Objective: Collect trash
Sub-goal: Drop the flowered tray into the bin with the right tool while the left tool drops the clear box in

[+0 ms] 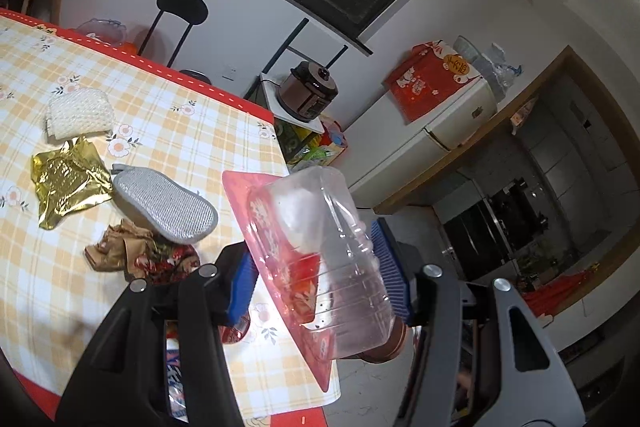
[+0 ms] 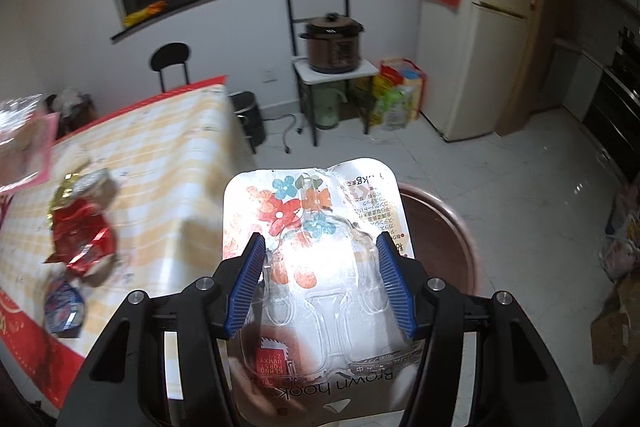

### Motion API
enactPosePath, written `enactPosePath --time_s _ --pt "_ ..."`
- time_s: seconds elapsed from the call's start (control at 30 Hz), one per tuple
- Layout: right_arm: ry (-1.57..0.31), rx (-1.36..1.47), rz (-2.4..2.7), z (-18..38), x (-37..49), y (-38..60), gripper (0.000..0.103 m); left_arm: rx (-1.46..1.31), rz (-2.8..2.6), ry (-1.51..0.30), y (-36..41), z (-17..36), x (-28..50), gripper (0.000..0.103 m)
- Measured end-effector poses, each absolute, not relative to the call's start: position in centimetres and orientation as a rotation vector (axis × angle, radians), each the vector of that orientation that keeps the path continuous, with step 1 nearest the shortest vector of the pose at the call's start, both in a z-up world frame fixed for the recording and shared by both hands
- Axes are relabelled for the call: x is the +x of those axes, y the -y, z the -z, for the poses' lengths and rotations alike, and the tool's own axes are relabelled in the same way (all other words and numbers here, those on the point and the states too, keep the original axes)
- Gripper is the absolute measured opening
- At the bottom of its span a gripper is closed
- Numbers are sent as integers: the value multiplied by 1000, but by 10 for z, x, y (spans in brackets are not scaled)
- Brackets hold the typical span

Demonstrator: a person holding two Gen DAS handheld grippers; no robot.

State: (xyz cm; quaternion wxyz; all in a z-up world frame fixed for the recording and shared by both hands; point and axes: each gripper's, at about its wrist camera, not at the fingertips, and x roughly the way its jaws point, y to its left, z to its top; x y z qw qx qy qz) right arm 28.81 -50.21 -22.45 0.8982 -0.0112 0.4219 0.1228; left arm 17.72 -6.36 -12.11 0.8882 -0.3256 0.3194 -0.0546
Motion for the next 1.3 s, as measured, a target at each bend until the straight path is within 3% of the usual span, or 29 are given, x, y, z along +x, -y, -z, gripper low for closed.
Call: enactPosePath --time_s 0.33,0.53,0.63,0.7,0.77,1.3 --pt "-911 27 -262 253 332 532 58 -636 57 -701 109 124 185 55" --pt "-877 53 -274 243 337 541 67 -598 80 -715 140 121 197 55" --pt "-841 68 -270 227 332 551 79 -576 105 -723 156 119 206 55" --pt "-806 74 -255 213 325 559 93 -563 127 -730 168 119 213 55" --pt "-785 83 -250 204 318 565 98 -552 148 -739 179 120 219 55" --pt "-679 95 -101 142 248 666 98 -499 357 -819 303 146 278 56"
